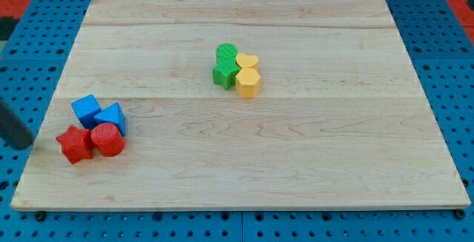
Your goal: Move the red star along with red circle slightly right
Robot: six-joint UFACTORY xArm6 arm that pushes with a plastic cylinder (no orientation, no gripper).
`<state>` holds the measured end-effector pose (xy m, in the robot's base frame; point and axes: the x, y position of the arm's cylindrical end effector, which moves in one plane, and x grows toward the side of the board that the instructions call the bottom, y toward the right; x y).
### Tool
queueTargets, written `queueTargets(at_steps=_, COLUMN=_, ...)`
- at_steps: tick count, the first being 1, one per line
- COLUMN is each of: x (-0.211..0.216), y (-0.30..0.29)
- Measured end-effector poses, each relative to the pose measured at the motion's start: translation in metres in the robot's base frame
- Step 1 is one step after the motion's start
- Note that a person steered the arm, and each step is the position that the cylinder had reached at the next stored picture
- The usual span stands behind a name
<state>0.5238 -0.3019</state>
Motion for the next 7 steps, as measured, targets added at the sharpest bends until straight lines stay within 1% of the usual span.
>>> queueTargets(at_steps=2, x=0.004, y=0.052)
queueTargets(at_steps=4, x=0.005, y=0.116)
queueTargets(at_steps=5, x=0.025, y=0.120)
queueTargets(at_steps=6, x=0.029, y=0.125)
queueTargets(at_steps=7, x=0.031, y=0.148)
